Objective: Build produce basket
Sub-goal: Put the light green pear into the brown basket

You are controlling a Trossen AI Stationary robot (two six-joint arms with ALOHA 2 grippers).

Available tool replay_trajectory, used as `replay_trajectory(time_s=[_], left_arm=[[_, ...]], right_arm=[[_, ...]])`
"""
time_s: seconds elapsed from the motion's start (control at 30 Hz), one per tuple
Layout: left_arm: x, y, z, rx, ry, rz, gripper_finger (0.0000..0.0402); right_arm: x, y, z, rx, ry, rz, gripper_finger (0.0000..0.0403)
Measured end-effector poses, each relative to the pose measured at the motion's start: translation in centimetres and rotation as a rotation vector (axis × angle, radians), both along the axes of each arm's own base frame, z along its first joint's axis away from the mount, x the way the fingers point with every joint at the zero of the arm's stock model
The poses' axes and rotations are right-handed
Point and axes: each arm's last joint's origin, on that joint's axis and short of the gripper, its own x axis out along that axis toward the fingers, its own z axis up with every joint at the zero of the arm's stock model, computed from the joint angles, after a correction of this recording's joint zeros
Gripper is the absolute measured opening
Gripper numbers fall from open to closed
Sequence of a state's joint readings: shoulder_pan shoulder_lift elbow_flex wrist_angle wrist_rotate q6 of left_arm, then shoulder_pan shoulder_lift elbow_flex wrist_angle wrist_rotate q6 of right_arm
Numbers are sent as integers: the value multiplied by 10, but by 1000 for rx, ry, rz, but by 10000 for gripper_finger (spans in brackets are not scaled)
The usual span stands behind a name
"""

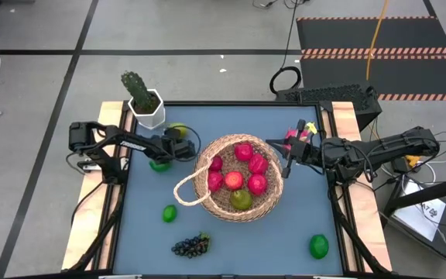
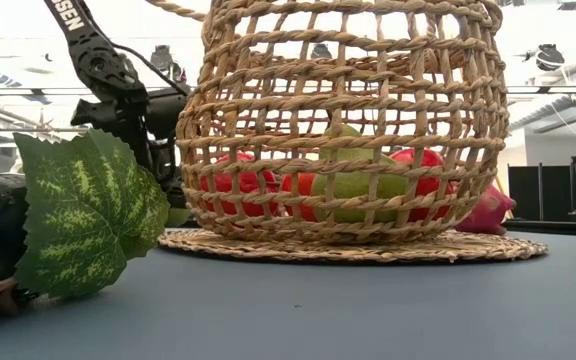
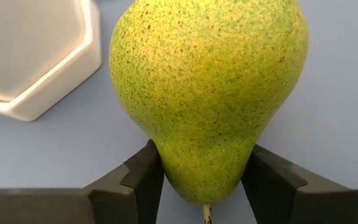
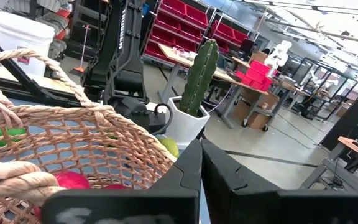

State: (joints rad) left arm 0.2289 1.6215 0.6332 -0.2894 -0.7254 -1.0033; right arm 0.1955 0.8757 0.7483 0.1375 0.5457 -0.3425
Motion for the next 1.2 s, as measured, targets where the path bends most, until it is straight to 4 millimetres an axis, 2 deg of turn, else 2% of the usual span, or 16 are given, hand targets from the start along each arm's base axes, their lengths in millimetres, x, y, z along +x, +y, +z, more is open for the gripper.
replay_trajectory(time_s=[0.17,0.33,0.6,0.77,0.97,1.2], left_arm=[[9,-5,13,21,-2,-64,185],[8,-7,43,84,-8,-93,195],[-6,-19,102,183,-129,-224,186],[-19,-32,133,270,-190,-344,193],[-29,-46,175,425,-354,-481,192],[-36,-71,201,502,-496,-738,188]], right_arm=[[0,0,0,-3,1,0,0],[0,0,0,-3,1,0,0],[0,0,0,-3,1,-1,0],[0,0,0,-1,0,-2,0],[0,0,0,7,-3,-3,0],[0,0,0,30,-11,-3,0]])
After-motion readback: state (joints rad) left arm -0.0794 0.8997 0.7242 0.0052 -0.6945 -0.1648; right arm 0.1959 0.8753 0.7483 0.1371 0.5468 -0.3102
